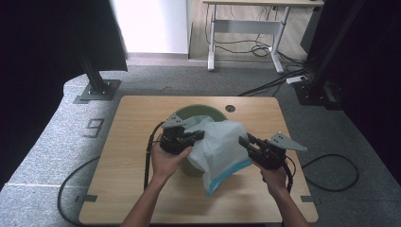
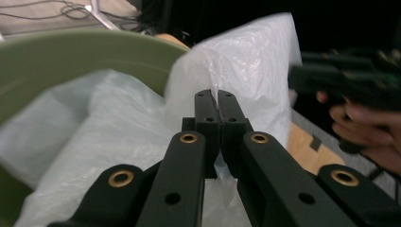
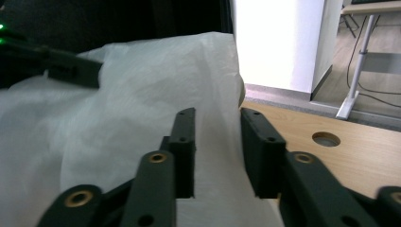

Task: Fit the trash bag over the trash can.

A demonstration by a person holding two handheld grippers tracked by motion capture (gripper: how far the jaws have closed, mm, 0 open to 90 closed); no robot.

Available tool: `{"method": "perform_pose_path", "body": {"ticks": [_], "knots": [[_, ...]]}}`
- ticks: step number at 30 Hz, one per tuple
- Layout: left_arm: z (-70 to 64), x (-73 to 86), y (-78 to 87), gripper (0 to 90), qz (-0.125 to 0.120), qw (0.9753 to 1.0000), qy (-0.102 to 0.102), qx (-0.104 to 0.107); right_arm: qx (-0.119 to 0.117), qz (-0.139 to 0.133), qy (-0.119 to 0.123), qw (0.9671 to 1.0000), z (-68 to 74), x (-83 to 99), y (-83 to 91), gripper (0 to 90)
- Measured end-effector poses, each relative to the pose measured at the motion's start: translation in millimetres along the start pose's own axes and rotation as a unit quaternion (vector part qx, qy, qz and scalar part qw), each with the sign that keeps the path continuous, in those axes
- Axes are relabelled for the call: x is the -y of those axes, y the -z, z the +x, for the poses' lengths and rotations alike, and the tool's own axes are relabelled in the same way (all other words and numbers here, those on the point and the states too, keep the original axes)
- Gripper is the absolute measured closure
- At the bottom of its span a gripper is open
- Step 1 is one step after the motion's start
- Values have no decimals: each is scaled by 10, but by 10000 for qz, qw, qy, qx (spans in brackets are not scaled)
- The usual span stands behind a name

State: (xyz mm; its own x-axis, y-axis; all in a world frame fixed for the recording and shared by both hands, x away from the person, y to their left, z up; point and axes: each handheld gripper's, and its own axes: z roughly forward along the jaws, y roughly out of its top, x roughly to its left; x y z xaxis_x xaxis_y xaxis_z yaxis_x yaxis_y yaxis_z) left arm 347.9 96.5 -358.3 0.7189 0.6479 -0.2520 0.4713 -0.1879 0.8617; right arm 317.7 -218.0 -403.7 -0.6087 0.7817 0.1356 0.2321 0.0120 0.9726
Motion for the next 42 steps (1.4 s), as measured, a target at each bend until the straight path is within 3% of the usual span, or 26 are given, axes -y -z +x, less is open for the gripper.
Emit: {"method": "perform_pose_path", "body": {"ticks": [7, 13, 19, 25, 27, 31, 36, 42], "knots": [[209, -60, 51, 894, -114, 9992, 204, -319, -32, -78, -3, 10000, 47, 91, 219, 547], [325, -59, 82, 893, -158, 9983, 364, -419, -105, -33, 102, 9999, 111, 242, 419, 526], [436, -61, 123, 893, -185, 9973, 516, -486, -96, 174, 215, 9996, 164, 491, 485, 512], [519, -63, 151, 893, -198, 9965, 626, -525, -90, 184, 57, 9998, 110, 619, 417, 478], [542, -64, 149, 892, -179, 9964, 640, -529, -34, 104, 52, 9999, 97, 608, 376, 465], [576, -67, 136, 891, -184, 9961, 713, -483, -164, 68, 2, 9998, 74, 547, 274, 479], [591, -67, 136, 891, -170, 9962, 700, -497, -184, 171, 126, 9996, 138, 522, 90, 475], [608, -56, 159, 883, -154, 9962, 693, -502, -240, 28, 218, 9995, 200, 441, -7, 455]]}}
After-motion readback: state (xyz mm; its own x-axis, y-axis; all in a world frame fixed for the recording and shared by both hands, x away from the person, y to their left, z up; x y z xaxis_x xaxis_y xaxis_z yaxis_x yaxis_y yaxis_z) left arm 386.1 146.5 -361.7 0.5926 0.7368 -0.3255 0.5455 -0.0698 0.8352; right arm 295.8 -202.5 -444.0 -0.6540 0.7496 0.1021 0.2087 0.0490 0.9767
